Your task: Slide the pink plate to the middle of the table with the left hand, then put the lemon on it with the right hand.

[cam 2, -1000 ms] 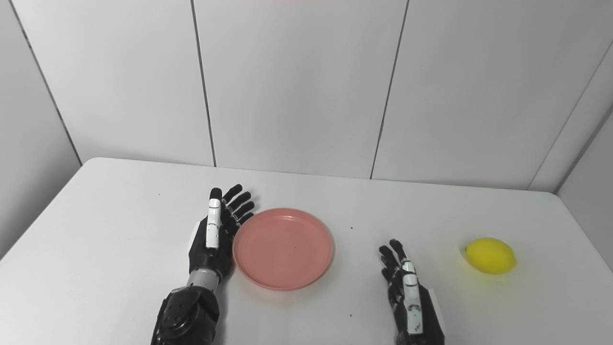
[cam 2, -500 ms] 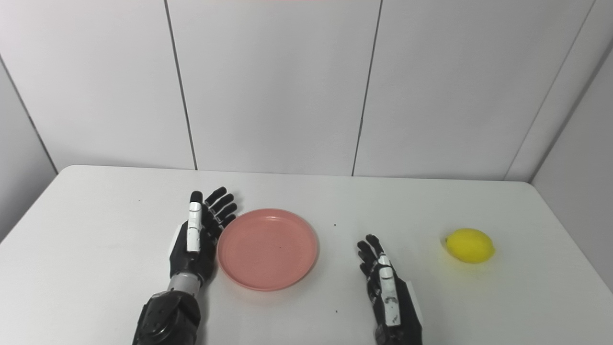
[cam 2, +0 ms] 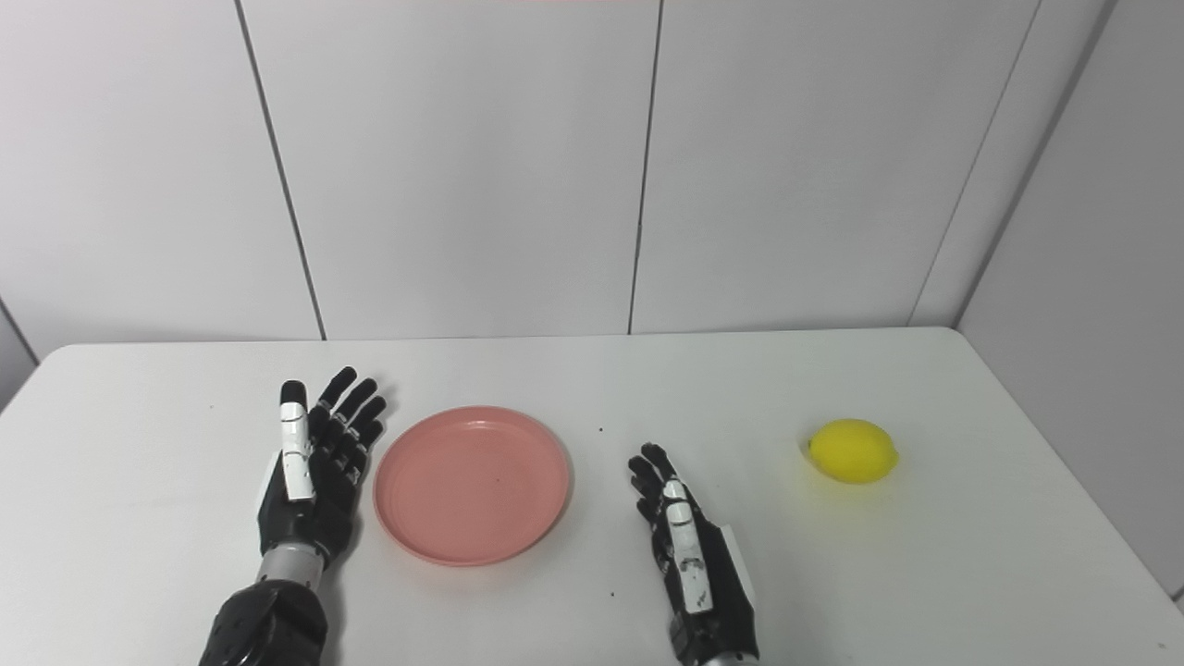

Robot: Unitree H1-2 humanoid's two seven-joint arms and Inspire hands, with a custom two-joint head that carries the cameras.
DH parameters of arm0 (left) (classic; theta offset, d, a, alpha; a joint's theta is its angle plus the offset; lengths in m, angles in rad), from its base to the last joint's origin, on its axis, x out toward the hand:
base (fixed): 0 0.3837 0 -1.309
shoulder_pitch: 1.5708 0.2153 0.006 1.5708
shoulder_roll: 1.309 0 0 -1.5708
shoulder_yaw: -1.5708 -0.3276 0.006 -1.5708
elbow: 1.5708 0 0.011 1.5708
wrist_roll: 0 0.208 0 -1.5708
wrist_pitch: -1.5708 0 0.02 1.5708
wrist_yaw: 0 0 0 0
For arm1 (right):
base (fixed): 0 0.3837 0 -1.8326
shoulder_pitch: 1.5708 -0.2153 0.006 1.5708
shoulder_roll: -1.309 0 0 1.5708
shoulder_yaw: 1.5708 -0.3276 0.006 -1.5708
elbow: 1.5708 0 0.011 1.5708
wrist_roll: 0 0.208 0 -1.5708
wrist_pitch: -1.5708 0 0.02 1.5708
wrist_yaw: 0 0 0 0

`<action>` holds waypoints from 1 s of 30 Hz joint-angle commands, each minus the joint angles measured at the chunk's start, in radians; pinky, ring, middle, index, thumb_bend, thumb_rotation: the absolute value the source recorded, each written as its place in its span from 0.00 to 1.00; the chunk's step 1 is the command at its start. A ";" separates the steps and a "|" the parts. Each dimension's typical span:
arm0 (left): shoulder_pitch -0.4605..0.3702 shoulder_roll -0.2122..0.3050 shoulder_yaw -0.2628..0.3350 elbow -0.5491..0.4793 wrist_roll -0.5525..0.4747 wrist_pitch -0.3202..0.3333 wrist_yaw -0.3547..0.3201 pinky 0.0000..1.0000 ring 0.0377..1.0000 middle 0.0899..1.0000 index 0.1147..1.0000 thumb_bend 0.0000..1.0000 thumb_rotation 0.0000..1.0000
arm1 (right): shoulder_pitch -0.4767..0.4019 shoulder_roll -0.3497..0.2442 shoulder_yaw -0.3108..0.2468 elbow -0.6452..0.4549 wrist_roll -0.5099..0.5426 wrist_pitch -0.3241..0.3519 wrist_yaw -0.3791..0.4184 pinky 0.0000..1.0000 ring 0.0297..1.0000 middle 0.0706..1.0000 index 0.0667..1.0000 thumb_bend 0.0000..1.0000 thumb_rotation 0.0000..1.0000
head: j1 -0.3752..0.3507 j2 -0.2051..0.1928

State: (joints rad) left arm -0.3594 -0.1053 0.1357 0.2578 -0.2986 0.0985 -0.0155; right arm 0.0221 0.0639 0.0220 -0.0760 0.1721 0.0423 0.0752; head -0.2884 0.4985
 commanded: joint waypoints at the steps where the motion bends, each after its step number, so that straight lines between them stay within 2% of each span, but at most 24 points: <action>1: 0.007 0.015 0.000 0.018 0.006 0.041 0.005 0.96 0.88 0.85 0.85 0.67 0.94 | 0.031 0.018 0.010 0.054 -0.001 0.029 -0.006 0.98 0.94 0.89 0.90 0.73 0.94 | -0.005 0.000; 8: 0.001 0.024 0.007 0.023 0.002 0.044 0.014 0.93 0.88 0.85 0.85 0.66 0.93 | 0.031 0.023 0.013 0.053 -0.009 0.028 -0.010 0.99 0.94 0.90 0.90 0.73 0.95 | -0.012 0.005; 12: -0.001 0.029 0.010 0.032 0.005 0.032 0.011 0.90 0.86 0.84 0.84 0.67 0.92 | 0.029 0.027 0.015 0.055 -0.011 0.031 -0.014 0.99 0.94 0.89 0.90 0.73 0.95 | -0.054 -0.002; 19: -0.014 0.043 0.025 0.075 -0.013 0.009 -0.008 0.90 0.87 0.85 0.81 0.67 0.90 | 0.023 0.039 0.018 0.069 -0.018 0.028 -0.020 0.99 0.94 0.89 0.91 0.72 0.95 | -0.082 -0.007; 23: -0.014 0.042 0.034 0.070 -0.026 0.018 -0.008 0.91 0.88 0.86 0.81 0.68 0.88 | 0.024 0.044 0.018 0.067 -0.021 0.027 -0.018 0.99 0.94 0.89 0.91 0.72 0.95 | -0.092 -0.006; 30: -0.015 0.050 0.028 0.084 -0.018 0.001 -0.016 0.91 0.87 0.85 0.78 0.67 0.90 | 0.017 0.051 0.019 0.081 -0.030 0.027 -0.023 1.00 0.94 0.89 0.91 0.73 0.94 | -0.111 -0.018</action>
State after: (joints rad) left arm -0.3865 -0.0576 0.1611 0.3071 -0.3223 0.0812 -0.0402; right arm 0.0081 0.1018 0.0343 -0.0542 0.1401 0.0366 0.0590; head -0.4003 0.4802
